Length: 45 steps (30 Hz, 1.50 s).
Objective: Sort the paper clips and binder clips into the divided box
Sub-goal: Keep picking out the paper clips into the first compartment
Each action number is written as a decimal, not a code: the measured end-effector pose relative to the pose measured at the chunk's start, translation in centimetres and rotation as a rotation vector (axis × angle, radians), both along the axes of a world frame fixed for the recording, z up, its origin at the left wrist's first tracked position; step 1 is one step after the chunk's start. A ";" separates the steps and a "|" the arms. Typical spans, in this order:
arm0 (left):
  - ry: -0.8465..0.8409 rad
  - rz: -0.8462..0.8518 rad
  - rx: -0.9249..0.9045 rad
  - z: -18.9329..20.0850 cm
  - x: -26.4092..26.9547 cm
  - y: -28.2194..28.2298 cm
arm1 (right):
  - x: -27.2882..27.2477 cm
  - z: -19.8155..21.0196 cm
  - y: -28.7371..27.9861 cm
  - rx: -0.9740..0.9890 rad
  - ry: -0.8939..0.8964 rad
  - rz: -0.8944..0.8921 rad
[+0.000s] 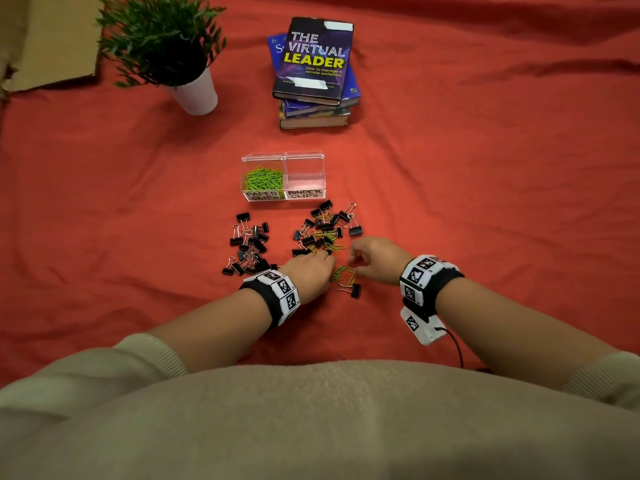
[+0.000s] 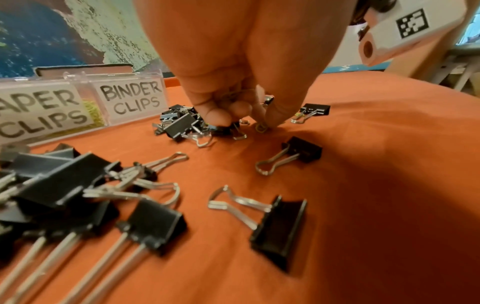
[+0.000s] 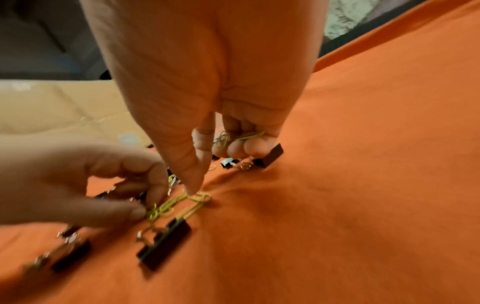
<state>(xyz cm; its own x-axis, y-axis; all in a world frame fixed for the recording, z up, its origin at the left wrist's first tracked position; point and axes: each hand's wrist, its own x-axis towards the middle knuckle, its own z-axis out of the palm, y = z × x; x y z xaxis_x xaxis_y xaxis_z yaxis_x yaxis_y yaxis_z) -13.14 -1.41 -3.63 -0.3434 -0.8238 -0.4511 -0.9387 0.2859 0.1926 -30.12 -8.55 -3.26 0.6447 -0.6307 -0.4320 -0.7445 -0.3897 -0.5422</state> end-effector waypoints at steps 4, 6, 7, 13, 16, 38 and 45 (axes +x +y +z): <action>0.002 0.055 0.037 0.4 -0.3 -0.2 | -0.2 -0.7 0.9 0.012 0.059 0.064; 0.000 0.061 0.041 0.4 -0.4 -0.4 | 0.1 -0.9 1.2 0.012 0.065 0.101; -0.003 0.059 0.043 0.4 -0.4 -0.4 | 0.3 -0.9 1.4 0.009 0.071 0.113; -0.018 0.046 0.030 0.5 -0.5 -0.5 | 0.3 -1.6 2.2 -0.020 0.098 0.177; -0.007 0.045 0.033 0.5 -0.5 -0.4 | -0.2 -1.4 2.2 0.038 0.040 0.083; 0.309 0.331 0.056 0.2 1.8 0.6 | 1.2 0.1 0.4 0.233 -0.113 -0.303; 0.479 0.544 0.110 1.4 2.8 -0.4 | 2.2 -0.7 1.4 -0.028 -0.024 0.067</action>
